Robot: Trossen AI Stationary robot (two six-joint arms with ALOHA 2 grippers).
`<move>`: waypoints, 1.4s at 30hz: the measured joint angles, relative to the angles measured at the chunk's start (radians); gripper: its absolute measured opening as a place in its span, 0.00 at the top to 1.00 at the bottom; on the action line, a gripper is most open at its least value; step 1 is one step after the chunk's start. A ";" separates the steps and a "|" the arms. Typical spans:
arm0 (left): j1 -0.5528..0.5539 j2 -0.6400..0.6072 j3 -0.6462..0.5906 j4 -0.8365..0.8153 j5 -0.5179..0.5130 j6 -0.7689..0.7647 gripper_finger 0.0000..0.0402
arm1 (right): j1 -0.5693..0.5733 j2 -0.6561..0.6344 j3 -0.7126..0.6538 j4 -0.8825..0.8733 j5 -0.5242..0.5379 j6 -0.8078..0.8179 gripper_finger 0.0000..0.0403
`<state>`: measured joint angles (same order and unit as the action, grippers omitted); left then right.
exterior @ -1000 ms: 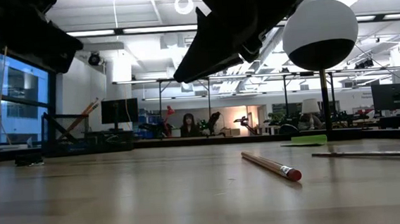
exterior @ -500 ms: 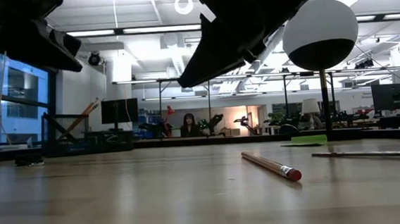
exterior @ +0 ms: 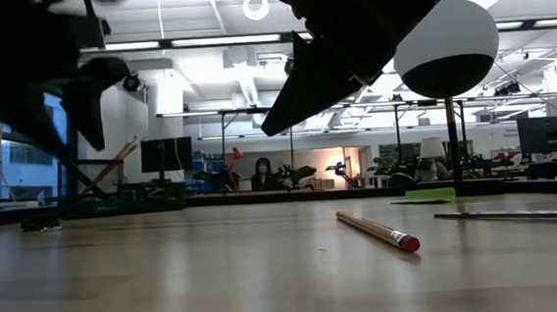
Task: Pick and place office supplies into organizer
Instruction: Put the black binder clip into the bottom left section of the desk organizer
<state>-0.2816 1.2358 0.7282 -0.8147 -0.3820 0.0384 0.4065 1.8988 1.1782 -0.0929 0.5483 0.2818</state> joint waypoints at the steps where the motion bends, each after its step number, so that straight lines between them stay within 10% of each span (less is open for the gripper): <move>1: 0.001 0.034 0.015 -0.019 0.000 0.013 0.46 | 0.000 0.000 0.000 0.000 -0.009 -0.003 0.75; 16: 0.157 0.340 0.221 -0.438 0.132 0.098 0.50 | 0.026 0.000 0.001 -0.039 -0.053 -0.055 0.75; 33: 0.196 0.492 0.214 -0.438 0.174 0.227 0.27 | 0.040 0.000 0.001 -0.062 -0.043 -0.083 0.75; 42: 0.197 0.518 0.161 -0.363 0.157 0.222 0.33 | 0.040 0.000 0.001 -0.068 -0.042 -0.080 0.75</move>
<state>-0.0849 1.7535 0.8888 -1.1774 -0.2248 0.2606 0.4461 1.8988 1.1790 -0.1604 0.5058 0.2016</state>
